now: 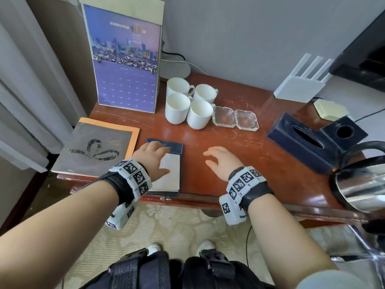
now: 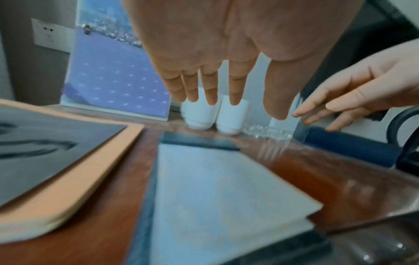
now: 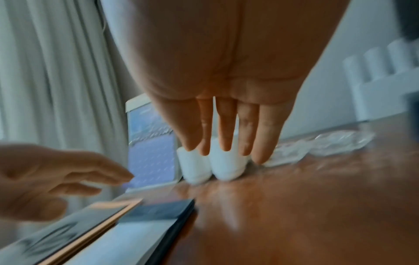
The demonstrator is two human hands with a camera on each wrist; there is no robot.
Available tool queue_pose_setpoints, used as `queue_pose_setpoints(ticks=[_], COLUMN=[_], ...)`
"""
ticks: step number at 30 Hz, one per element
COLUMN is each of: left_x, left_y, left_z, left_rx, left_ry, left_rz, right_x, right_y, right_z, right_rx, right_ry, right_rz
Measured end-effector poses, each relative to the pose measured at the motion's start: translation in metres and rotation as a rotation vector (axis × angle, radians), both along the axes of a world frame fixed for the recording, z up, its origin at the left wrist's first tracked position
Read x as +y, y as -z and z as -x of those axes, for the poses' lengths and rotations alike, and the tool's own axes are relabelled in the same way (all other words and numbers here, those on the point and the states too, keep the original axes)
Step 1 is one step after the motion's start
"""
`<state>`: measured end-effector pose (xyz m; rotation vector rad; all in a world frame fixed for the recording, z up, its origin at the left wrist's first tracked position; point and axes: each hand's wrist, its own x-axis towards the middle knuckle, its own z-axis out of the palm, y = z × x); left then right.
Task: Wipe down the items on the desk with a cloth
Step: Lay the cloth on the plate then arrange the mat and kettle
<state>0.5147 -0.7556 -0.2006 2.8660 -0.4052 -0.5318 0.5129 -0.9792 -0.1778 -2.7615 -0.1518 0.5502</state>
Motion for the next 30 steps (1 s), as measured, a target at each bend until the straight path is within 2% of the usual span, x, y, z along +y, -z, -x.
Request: queue_pose_setpoints(ticks=[7,15,22,26,30], left_x=[-0.077,-0.216,-0.355,-0.404,-0.442], left_y=[-0.039,-0.046,-0.039,-0.041,-0.051], left_z=[-0.007,0.013,0.058,0.07,0.059], left_rx=[-0.145,-0.162,-0.079,-0.063,-0.059], left_ry=[0.074,0.173,0.159,0.141,0.141], left_rz=[0.325,0.541,0.615,0.629,0.616], right_x=[-0.087,-0.218,-0.351,-0.409,-0.457], right_y=[-0.044,-0.049,-0.059,-0.06,-0.064], right_z=[0.029,0.094,0.152,0.166,0.164], right_rx=[-0.268,-0.389,-0.392,-0.393,-0.459], right_ry=[0.322,0.489,0.554,0.579,0.625], right_rz=[-0.089,-0.127,-0.092,-0.078,-0.063])
